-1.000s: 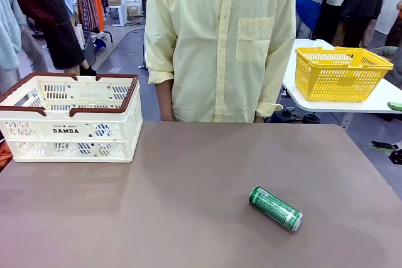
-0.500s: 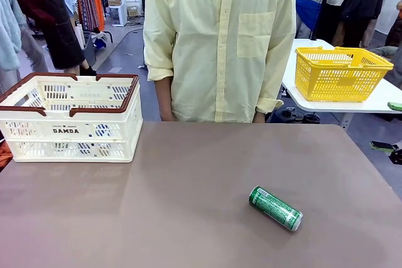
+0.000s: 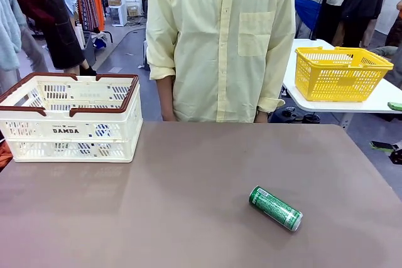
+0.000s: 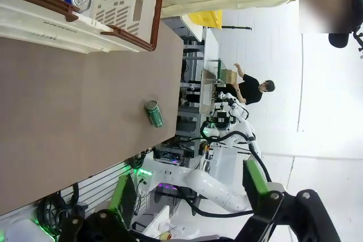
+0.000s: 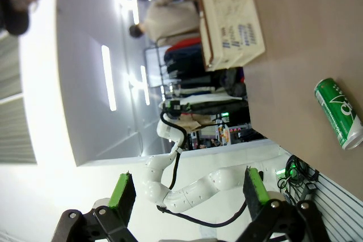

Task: Place the drinks into the Shopping basket.
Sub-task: Pick up one drink and place it into the Shopping basket.

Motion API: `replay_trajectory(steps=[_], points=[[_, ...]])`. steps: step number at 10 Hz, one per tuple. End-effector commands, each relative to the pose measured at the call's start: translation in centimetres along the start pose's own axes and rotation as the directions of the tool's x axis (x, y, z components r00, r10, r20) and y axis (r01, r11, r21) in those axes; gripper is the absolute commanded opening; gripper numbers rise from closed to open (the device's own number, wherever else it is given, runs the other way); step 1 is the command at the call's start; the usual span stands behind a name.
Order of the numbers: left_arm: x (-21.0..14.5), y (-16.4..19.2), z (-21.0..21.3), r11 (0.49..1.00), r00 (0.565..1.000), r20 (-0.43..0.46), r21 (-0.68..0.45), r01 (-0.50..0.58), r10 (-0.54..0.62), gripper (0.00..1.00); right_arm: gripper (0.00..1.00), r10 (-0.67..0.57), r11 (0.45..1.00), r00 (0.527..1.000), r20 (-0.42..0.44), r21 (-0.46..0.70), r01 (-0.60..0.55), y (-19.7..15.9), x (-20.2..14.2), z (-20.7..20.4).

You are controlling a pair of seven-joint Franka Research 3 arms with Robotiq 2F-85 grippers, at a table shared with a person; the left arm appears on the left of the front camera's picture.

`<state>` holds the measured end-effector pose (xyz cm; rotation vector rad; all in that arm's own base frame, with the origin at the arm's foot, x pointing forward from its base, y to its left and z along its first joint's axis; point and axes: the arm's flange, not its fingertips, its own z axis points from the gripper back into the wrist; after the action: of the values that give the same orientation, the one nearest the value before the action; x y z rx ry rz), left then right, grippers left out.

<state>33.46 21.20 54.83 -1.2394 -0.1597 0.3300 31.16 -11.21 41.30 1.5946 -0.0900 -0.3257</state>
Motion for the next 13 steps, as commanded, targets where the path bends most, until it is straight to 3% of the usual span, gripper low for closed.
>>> replay_trajectory(steps=[1,2,4,6,7,8,9,10,11,12,13], points=[[-0.3,0.1,0.0,1.000,1.000,0.006,0.005,-0.003,0.003,1.00,1.00,0.012,0.974,0.998,-0.060,-0.227,-0.025,2.0,0.0,-4.2],[-0.3,0.1,0.0,1.000,1.000,0.006,0.005,-0.003,0.003,1.00,1.00,-0.011,0.908,0.991,-0.136,-0.417,-0.047,2.8,0.3,-8.9],[-0.3,0.1,0.0,1.000,1.000,0.006,0.005,-0.003,0.003,1.00,1.00,-0.083,0.676,0.980,-0.183,-0.732,-0.080,0.9,0.4,-17.5],[-0.3,0.1,0.0,1.000,1.000,0.006,0.005,-0.003,0.003,1.00,1.00,-0.042,0.469,0.980,-0.193,-0.870,-0.151,-1.1,-1.0,-22.4],[-0.3,0.1,0.0,1.000,1.000,0.006,0.005,-0.003,0.003,1.00,1.00,0.019,0.339,0.989,-0.145,-0.930,-0.143,-1.5,-1.7,-23.4],[-0.3,0.1,0.0,1.000,1.000,0.006,0.005,-0.003,0.003,1.00,1.00,0.059,0.229,0.986,-0.159,-0.959,-0.168,-2.0,-2.4,-23.8],[-0.3,0.1,0.0,1.000,1.000,0.006,0.005,-0.003,0.003,1.00,1.00,0.145,0.167,0.969,-0.199,-0.961,-0.222,-1.7,-2.8,-23.7],[-0.3,0.1,0.0,1.000,1.000,0.006,0.005,-0.003,0.003,1.00,1.00,0.224,0.272,0.954,-0.197,-0.928,-0.256,-0.7,-3.0,-22.8],[-0.3,0.1,0.0,1.000,1.000,0.006,0.005,-0.003,0.003,1.00,1.00,0.073,0.263,0.976,-0.206,-0.940,-0.218,-2.5,-2.8,-24.6],[-0.3,0.1,0.0,1.000,1.000,0.006,0.005,-0.003,0.003,1.00,1.00,0.073,0.263,0.976,-0.206,-0.940,-0.218,-2.5,-2.8,-24.6],[-0.3,0.1,0.0,1.000,1.000,0.006,0.005,-0.003,0.003,1.00,1.00,0.139,0.223,0.968,-0.210,-0.946,-0.237,-1.3,-2.7,-24.2]])
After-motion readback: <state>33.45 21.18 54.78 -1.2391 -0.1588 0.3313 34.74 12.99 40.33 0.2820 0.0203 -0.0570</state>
